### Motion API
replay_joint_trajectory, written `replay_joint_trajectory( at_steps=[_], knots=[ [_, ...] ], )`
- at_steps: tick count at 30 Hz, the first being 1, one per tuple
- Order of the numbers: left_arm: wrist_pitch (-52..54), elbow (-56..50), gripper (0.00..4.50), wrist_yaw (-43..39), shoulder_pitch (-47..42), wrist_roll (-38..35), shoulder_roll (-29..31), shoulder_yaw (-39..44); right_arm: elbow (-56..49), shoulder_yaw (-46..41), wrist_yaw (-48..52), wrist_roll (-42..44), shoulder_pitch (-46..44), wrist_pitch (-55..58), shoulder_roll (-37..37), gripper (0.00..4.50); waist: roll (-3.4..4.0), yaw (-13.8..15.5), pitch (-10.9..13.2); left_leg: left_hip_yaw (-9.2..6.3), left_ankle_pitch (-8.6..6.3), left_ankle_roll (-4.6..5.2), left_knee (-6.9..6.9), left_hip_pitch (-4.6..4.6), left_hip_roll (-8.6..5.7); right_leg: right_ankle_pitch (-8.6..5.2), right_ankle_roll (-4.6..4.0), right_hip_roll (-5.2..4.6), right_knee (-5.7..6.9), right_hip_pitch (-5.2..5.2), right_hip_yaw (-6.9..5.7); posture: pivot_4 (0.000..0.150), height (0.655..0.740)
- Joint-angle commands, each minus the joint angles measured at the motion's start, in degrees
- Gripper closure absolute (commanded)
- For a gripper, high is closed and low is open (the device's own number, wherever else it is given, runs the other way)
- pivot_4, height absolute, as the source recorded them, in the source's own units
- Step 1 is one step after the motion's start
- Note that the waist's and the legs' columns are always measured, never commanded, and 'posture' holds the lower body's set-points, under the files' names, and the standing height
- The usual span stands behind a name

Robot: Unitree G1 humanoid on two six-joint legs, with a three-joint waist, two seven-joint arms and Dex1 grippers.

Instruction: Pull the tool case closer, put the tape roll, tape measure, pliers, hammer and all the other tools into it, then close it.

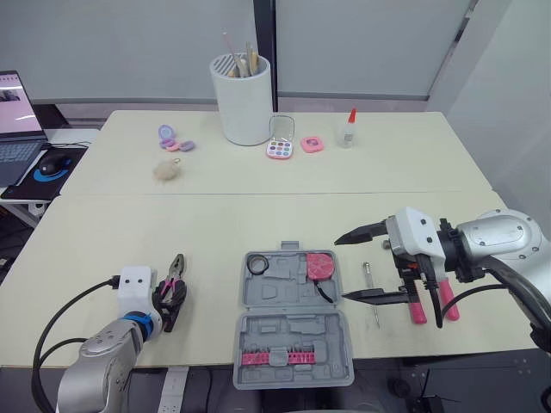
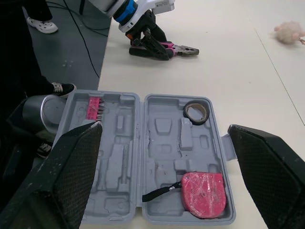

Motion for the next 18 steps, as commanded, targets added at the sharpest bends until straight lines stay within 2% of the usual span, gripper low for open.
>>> replay_joint_trajectory(
  at_steps=[1,6,8,12,18],
  knots=[
    [2.0,1.2,1.94,-0.3,0.7,-1.0,-0.3,0.4,-0.9,-0.3,-0.3,-0.6,-0.2,-1.5,0.0,0.0,0.01,0.0,0.0,0.0,0.0,0.0,0.0,0.0,0.0,0.0,0.0,0.0,0.0,0.0,0.0,0.15,0.7366],
    [-0.8,-0.1,1.94,-3.2,1.9,-2.3,0.8,2.7,-1.0,-0.7,-0.8,-1.0,0.4,-2.0,0.2,0.0,0.01,0.0,0.0,-0.01,0.0,0.0,0.0,0.01,0.01,0.0,0.0,0.01,0.0,0.0,0.0,0.15,0.7366],
    [-8.3,-5.1,1.94,-10.8,5.7,-0.7,5.9,-0.1,-1.3,-1.4,-1.4,-0.9,1.1,-2.0,0.3,0.0,-0.1,-0.3,0.0,0.0,0.0,0.0,-0.01,-0.01,0.03,0.0,0.0,0.02,0.01,-0.04,-0.01,0.15,0.7366],
    [-14.8,-11.5,1.94,-20.7,8.8,-2.0,12.8,-1.5,-1.7,-2.8,-2.8,-1.2,3.0,-2.4,0.5,0.0,-0.15,0.1,0.1,0.07,-0.01,-0.02,-0.05,-0.09,0.05,0.0,-0.02,0.01,-0.05,-0.14,0.07,0.15,0.7366],
    [-20.6,-13.5,1.94,-32.1,3.0,-0.6,22.0,-9.3,-2.9,-2.4,-4.7,-3.4,5.2,-3.8,0.1,0.0,-0.13,1.0,0.1,0.1,-0.01,-0.01,-0.04,-0.08,0.01,0.0,-0.02,-0.05,-0.09,-0.1,0.04,0.15,0.7366]
  ],
)
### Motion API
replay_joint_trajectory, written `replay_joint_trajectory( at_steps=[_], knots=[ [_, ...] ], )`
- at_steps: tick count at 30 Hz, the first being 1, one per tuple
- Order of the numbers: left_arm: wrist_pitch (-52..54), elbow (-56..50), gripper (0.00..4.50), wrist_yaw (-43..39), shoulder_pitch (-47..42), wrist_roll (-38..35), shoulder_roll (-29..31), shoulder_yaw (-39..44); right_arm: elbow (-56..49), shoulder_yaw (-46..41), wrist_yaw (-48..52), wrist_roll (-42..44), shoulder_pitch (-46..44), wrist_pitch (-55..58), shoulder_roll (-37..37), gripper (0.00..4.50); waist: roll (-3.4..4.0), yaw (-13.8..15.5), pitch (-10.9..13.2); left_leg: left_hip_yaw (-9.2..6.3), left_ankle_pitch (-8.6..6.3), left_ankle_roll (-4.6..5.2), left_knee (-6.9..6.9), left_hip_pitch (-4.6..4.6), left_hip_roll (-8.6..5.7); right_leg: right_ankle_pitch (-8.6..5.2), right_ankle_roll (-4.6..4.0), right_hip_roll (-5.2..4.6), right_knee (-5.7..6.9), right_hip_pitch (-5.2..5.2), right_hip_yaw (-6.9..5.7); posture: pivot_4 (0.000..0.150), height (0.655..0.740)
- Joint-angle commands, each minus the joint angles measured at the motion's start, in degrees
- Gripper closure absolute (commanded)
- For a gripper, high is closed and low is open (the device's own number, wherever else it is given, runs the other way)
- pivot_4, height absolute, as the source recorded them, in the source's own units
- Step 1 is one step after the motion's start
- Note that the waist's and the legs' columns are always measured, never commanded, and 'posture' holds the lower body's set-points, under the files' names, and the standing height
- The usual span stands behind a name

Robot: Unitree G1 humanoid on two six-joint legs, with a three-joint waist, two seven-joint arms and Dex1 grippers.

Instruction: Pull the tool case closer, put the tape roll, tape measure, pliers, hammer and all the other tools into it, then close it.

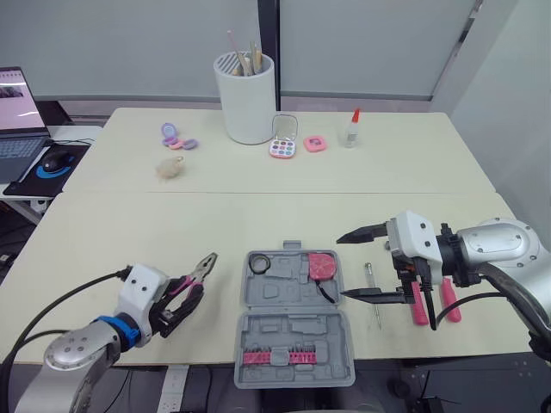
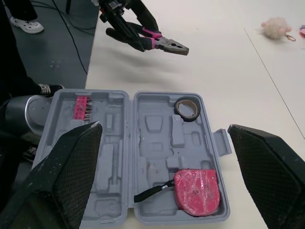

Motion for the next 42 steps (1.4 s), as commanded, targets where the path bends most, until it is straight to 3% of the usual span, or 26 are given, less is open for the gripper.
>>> replay_joint_trajectory(
  at_steps=[1,6,11,19,34,37,42],
  knots=[
    [-4.1,-3.0,1.94,-6.7,-5.6,1.7,4.6,-6.3,-2.7,-0.9,-1.1,-1.7,1.0,-1.7,-0.9,0.0,0.01,0.1,0.0,0.01,0.0,0.0,-0.01,-0.01,0.0,0.0,0.0,0.0,-0.01,-0.01,0.01,0.15,0.7366],
    [-3.3,-1.5,1.94,-11.1,-17.8,5.0,6.7,-17.2,-5.1,2.0,-3.1,-4.3,2.7,-0.1,-1.0,0.0,0.02,0.2,0.0,0.01,0.0,0.01,-0.01,-0.04,0.03,0.0,0.01,0.13,-0.03,-0.04,0.03,0.15,0.7366],
    [-2.9,0.2,1.94,-14.9,-23.1,6.4,7.6,-22.7,-4.2,10.1,-6.7,-9.9,-0.2,1.4,2.6,0.0,0.02,-1.0,0.0,0.08,0.0,0.01,-0.01,-0.03,0.06,0.0,0.02,0.25,-0.01,-0.1,0.21,0.15,0.7366],
    [-4.0,1.3,1.94,-16.2,-25.3,7.0,6.7,-25.3,3.6,26.3,-9.5,-20.3,-9.7,6.8,12.4,0.0,0.03,-1.2,0.0,0.04,0.0,0.01,0.02,-0.06,0.07,-0.01,0.02,0.34,0.09,-0.17,0.21,0.15,0.7366],
    [-3.3,3.0,1.94,-19.3,-28.8,7.3,6.4,-27.5,9.0,34.1,-8.6,-26.4,-15.6,9.0,19.1,0.0,0.04,-1.1,0.0,0.03,0.0,0.01,0.06,-0.07,0.07,-0.01,0.02,0.31,0.13,-0.18,0.19,0.15,0.7366],
    [-3.5,3.3,1.94,-19.5,-29.0,7.5,6.5,-27.6,9.2,34.0,-8.9,-27.2,-15.5,8.7,19.7,0.6,0.04,-1.1,0.0,0.04,0.0,0.01,0.06,-0.07,0.06,-0.01,0.02,0.3,0.12,-0.19,0.21,0.15,0.7366],
    [-3.5,3.7,1.94,-19.6,-29.3,7.9,6.4,-27.5,9.4,33.6,-8.8,-28.1,-15.6,7.9,20.4,2.16,0.04,-1.1,0.0,0.03,0.0,0.01,0.06,-0.07,0.07,-0.01,0.02,0.31,0.13,-0.19,0.2,0.15,0.7366]
  ],
)
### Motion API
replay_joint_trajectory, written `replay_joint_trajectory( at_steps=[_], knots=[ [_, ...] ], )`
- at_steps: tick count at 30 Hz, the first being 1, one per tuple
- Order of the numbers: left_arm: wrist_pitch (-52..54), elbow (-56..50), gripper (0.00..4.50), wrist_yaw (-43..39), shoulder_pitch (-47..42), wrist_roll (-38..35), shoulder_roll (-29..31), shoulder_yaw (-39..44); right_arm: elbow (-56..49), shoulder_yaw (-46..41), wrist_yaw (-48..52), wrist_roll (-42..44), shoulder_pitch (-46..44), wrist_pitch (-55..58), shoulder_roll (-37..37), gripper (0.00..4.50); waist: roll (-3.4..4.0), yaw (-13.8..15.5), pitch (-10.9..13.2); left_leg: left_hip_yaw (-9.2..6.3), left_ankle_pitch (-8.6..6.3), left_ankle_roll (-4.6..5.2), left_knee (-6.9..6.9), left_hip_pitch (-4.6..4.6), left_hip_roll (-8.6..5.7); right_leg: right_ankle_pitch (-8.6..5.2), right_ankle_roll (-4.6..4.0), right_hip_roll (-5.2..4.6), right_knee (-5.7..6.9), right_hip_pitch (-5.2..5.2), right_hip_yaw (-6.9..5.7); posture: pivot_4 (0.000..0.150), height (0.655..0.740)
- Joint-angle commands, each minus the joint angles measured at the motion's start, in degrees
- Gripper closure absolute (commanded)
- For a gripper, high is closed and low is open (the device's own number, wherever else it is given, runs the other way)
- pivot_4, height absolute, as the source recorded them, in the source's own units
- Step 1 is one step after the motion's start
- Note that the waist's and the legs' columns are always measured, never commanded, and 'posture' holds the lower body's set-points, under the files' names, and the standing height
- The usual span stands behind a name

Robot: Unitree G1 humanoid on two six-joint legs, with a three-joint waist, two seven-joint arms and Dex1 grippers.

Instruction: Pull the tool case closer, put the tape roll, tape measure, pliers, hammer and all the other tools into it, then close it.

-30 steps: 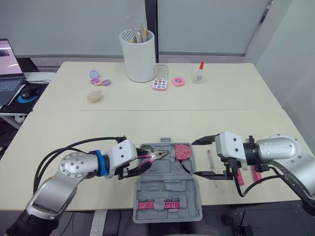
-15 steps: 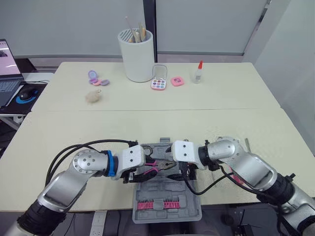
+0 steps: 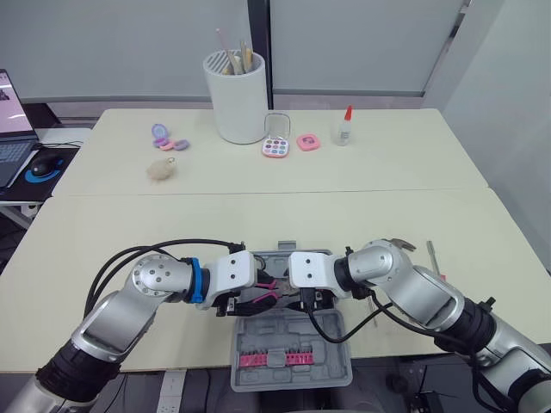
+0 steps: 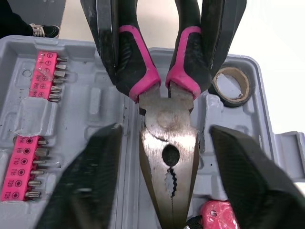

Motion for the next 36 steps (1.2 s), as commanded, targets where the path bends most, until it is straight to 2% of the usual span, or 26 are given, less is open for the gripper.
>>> replay_joint_trajectory(
  at_steps=[1,5,15,16,18,20,21,28,31,36],
  knots=[
    [-0.2,-0.8,1.94,0.0,-1.2,0.2,-0.2,0.0,-1.2,-0.9,-0.1,-0.8,-0.7,-1.2,0.5,2.41,0.0,0.0,0.0,0.0,0.0,0.0,0.0,0.0,0.0,0.0,0.0,0.0,0.0,0.0,0.0,0.15,0.7366],
    [-0.2,-0.5,1.94,0.3,-1.6,0.6,-0.6,-0.1,-1.0,-1.0,0.0,-1.1,-0.7,-1.6,0.8,3.26,0.0,0.0,0.0,0.01,0.0,0.0,0.0,0.0,-0.01,0.0,0.0,0.0,0.0,0.0,0.0,0.15,0.7366],
    [-3.4,0.8,1.94,-0.5,-1.3,1.0,-0.6,1.3,-2.2,-3.2,1.0,-1.4,-0.2,-3.2,-1.1,3.26,0.0,0.0,0.0,0.0,0.0,0.0,0.01,0.0,-0.01,0.0,0.0,0.0,0.0,0.0,0.0,0.15,0.7366],
    [-4.2,1.1,1.22,-1.5,-1.0,0.7,0.2,1.6,-2.6,-3.8,1.4,-1.0,-0.1,-3.1,-1.6,3.26,0.0,0.0,0.0,0.0,0.0,0.0,0.01,0.0,-0.01,0.0,0.0,0.0,0.0,0.0,0.0,0.15,0.7366],
    [-7.3,2.3,0.81,-3.7,-0.1,0.0,1.9,3.2,-3.4,-5.2,2.3,-0.4,-0.2,-3.4,-3.1,3.26,0.0,0.0,0.0,0.0,0.0,0.0,0.0,0.0,0.0,0.0,0.0,0.0,0.0,0.0,0.0,0.15,0.7366],
    [-9.8,3.9,0.16,-5.3,1.1,-1.1,3.4,5.2,-4.0,-6.6,3.1,0.2,-0.3,-3.3,-4.5,3.26,0.01,0.0,0.0,0.01,0.0,0.0,0.0,0.0,-0.01,0.0,0.0,-0.01,0.0,0.0,0.01,0.15,0.7366],
    [-10.5,4.5,0.01,-5.9,1.8,-1.9,3.9,6.3,-4.2,-7.3,3.5,0.5,-0.3,-3.2,-5.0,3.26,0.01,0.0,0.0,0.01,0.0,0.0,0.0,0.0,0.0,0.0,0.0,-0.02,0.0,-0.01,0.0,0.15,0.7366],
    [-18.3,10.2,0.0,-9.2,7.7,-4.9,6.4,14.0,-4.5,-9.3,5.7,0.4,-1.3,-2.8,-9.1,3.26,0.04,-0.1,0.0,0.02,0.0,0.0,-0.01,0.0,0.01,0.0,-0.01,-0.05,0.0,-0.04,0.0,0.15,0.7366],
    [-22.6,14.7,0.0,-10.9,10.2,-6.0,7.0,17.8,-3.3,-7.2,6.1,-1.7,-2.4,-2.2,-10.1,3.26,0.04,-0.1,0.0,0.03,0.0,0.0,-0.01,0.0,0.01,0.0,-0.01,-0.09,0.0,-0.04,-0.03,0.15,0.7366],
    [-27.0,18.0,0.0,-11.6,11.7,-5.1,6.7,18.7,0.2,-4.0,5.8,-5.1,-3.0,-3.4,-8.7,3.26,0.04,-0.1,0.0,0.06,0.0,0.01,-0.02,-0.01,0.01,0.0,-0.01,-0.1,0.01,-0.07,-0.02,0.15,0.7366]
  ],
)
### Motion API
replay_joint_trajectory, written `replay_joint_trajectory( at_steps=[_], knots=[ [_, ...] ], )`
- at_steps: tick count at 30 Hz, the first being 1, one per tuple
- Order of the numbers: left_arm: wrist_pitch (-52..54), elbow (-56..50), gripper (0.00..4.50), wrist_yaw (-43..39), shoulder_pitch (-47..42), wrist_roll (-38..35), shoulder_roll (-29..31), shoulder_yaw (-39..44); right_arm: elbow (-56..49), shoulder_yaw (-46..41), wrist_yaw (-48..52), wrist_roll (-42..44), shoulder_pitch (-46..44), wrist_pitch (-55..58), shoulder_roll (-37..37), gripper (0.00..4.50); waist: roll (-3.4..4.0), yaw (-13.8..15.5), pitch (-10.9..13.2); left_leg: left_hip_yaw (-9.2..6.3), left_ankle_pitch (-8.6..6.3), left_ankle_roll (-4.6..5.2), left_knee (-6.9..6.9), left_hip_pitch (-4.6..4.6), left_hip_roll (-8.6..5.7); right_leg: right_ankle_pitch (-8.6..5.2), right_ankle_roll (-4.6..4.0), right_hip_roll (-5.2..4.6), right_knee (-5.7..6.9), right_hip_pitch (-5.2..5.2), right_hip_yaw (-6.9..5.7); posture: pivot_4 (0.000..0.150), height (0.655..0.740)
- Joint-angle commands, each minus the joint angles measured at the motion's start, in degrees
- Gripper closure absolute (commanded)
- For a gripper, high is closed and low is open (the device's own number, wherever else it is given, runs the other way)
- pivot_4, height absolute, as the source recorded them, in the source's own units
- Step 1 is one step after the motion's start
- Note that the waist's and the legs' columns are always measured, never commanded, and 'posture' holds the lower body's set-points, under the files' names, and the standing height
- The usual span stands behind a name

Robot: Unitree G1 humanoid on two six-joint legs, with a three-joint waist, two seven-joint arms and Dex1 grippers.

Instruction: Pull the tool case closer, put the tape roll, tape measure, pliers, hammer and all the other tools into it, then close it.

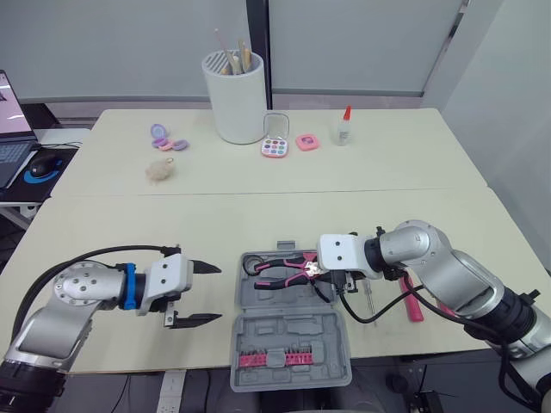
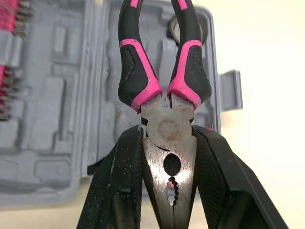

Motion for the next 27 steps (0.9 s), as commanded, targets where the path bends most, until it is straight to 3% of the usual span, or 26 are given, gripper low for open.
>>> replay_joint_trajectory(
  at_steps=[1,13,27],
  knots=[
    [-2.4,0.2,0.0,-0.3,0.4,-0.4,0.3,1.5,0.9,1.2,0.1,-2.1,-1.4,-1.5,1.5,3.26,0.0,0.0,0.0,0.01,0.0,0.0,0.0,-0.01,0.0,0.0,0.0,0.0,0.0,-0.02,0.02,0.15,0.7366],
    [-3.7,0.4,0.0,0.4,-0.3,0.4,-0.5,0.2,10.7,6.4,-0.1,-7.8,-3.0,-5.5,8.8,3.26,0.0,0.0,0.0,0.02,0.0,0.0,0.03,-0.16,0.0,0.01,-0.01,0.0,0.08,-0.19,0.01,0.15,0.7366],
    [-2.0,-1.5,0.0,1.4,-2.0,0.6,-1.0,-0.8,17.2,6.5,0.3,-10.4,-2.4,-6.6,14.9,3.26,0.0,-0.2,0.0,0.01,0.0,0.0,0.03,-0.17,0.02,0.01,-0.01,0.04,0.1,-0.21,0.01,0.15,0.7366]
  ],
)
